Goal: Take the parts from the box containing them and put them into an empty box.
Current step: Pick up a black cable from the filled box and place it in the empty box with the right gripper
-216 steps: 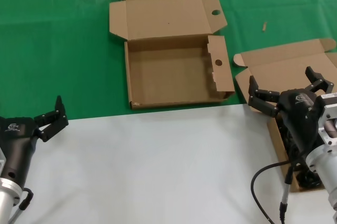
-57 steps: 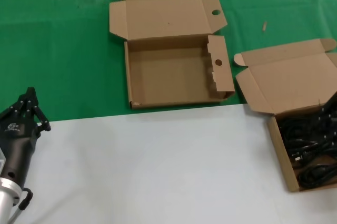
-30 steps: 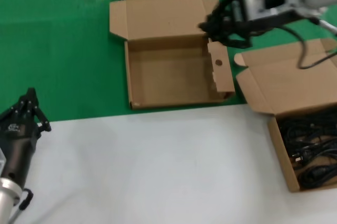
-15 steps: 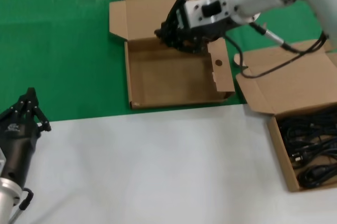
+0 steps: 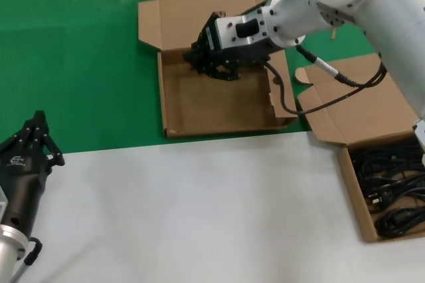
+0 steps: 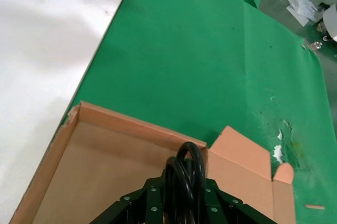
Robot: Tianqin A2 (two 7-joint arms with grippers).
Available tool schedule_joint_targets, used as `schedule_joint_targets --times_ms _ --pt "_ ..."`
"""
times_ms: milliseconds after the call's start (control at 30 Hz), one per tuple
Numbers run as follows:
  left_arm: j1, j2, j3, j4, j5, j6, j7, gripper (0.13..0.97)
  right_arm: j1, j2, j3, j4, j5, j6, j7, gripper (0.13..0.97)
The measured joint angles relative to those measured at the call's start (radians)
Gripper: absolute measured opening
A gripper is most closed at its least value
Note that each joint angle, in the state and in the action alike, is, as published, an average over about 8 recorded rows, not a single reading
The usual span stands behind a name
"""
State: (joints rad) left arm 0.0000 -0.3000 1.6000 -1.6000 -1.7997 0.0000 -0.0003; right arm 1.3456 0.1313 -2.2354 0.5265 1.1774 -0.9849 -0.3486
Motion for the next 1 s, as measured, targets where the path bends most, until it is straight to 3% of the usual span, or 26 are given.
schedule_joint_targets --times_ms 333,633,900,1000 --pt "0.000 0.000 0.000 0.000 0.000 0.000 0.000 0.140 -0.016 0.003 0.008 -0.003 0.021 0.006 0.003 0.257" --pt "0.000 0.000 0.000 0.000 0.000 0.000 0.000 0.140 -0.026 0.011 0.009 0.022 0.031 0.004 0.018 0.366" --pt "0.000 0.000 0.000 0.000 0.000 0.000 0.000 0.140 -0.039 0.038 0.013 0.078 0.040 -0.008 0.044 0.541" --pt "0.000 0.000 0.000 0.000 0.000 0.000 0.000 0.140 -0.056 0.065 0.027 0.138 0.054 -0.016 0.072 0.541"
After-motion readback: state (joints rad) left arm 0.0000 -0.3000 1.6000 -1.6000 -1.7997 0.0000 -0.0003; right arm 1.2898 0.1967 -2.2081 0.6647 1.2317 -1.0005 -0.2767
